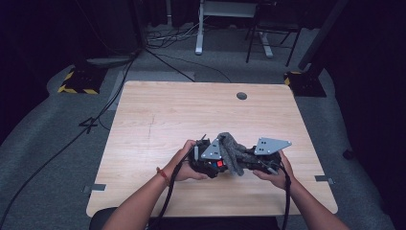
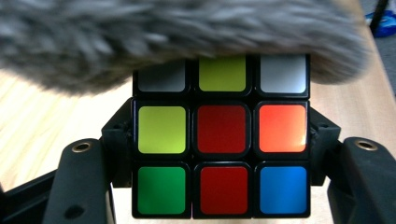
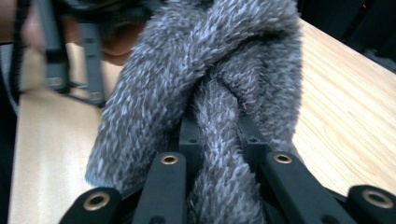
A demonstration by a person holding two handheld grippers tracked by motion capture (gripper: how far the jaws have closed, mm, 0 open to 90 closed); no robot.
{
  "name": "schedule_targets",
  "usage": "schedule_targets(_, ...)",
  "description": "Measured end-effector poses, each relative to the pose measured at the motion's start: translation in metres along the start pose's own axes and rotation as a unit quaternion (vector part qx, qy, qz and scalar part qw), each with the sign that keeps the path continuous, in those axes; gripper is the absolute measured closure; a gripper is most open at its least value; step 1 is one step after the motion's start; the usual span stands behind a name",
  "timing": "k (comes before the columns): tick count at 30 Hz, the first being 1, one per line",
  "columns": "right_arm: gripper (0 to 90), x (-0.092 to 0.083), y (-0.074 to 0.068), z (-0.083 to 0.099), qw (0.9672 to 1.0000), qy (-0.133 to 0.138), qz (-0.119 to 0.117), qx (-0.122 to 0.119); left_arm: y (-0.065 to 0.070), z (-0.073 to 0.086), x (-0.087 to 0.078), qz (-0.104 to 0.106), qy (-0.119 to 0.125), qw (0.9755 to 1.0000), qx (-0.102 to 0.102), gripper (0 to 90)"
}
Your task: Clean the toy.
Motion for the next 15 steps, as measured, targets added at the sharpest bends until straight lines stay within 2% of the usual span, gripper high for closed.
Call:
schedule_targets(2,77.1,0.002,0.006,0.006,0.9999,-0.010,0.007,0.002,0.002,-0.001,0.000,0.001,0.000,1.0000,0.002,33.5)
schedule_targets(7,77.1,0.006,0.013,0.022,0.9992,-0.032,0.002,0.024,0.001,-0.004,-0.007,0.005,0.012,0.9999,-0.002,33.5)
schedule_targets(9,77.1,0.007,0.012,0.027,0.9988,-0.043,0.001,0.023,-0.003,-0.004,-0.010,0.001,0.019,0.9998,-0.006,33.4)
schedule_targets(13,77.0,0.008,0.004,0.030,0.9986,-0.046,-0.016,0.022,-0.009,-0.001,-0.015,-0.010,0.018,0.9997,-0.013,33.4)
schedule_targets(15,76.9,0.008,-0.001,0.026,0.9987,-0.041,-0.023,0.020,-0.012,0.001,-0.016,-0.008,0.019,0.9996,-0.018,33.4)
Point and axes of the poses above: each handheld gripper's, and its own axes: x roughly forward along the jaws, z roughly out of its underside, y roughly to its right, the point moved 10 cm from there along x, roughly forward along the jaws
